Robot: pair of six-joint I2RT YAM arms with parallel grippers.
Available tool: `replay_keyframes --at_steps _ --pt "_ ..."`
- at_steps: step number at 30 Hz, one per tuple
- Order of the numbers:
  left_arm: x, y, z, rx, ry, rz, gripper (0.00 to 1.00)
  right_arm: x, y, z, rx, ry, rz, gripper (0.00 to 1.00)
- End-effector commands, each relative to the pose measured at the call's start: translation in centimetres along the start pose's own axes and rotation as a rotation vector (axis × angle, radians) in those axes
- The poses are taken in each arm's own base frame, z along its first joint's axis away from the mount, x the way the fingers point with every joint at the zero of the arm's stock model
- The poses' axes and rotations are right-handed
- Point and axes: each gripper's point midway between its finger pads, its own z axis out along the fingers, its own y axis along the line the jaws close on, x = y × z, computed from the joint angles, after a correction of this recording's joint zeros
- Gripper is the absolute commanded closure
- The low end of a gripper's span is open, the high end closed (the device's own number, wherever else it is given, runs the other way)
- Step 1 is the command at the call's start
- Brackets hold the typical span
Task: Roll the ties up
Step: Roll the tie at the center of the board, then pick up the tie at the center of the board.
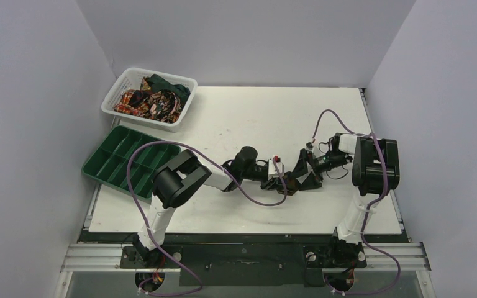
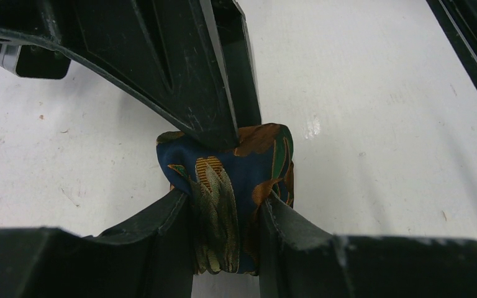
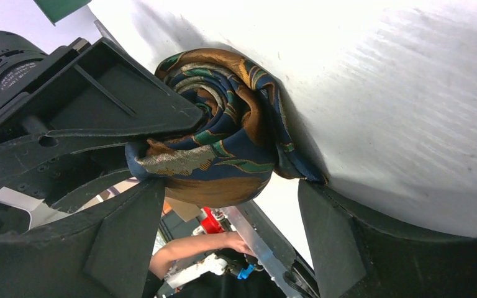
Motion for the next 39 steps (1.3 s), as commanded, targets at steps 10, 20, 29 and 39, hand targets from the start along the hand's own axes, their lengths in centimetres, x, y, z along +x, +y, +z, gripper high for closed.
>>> replay_keyframes --at_steps 10,20,29,39 --pt "9.6 -3.6 -2.1 0.046 0.250 -0.205 0.92 -2.7 2.0 0.4 0.005 -0.124 -0.279 0.26" --pt "9.5 -3.5 -2.0 0.043 0.242 -0.213 0.92 -2.0 2.5 2.4 0.060 -0.074 -0.298 0.21" --pt "9.5 -3.4 -2.1 0.038 0.241 -0.216 0.92 -1.4 1.9 1.3 0.076 -0.078 -0.291 0.74" --pt "4.7 -0.8 -1.7 -0.052 0.112 -0.234 0.38 -1.1 1.2 0.6 0.143 -0.068 -0.307 1.00"
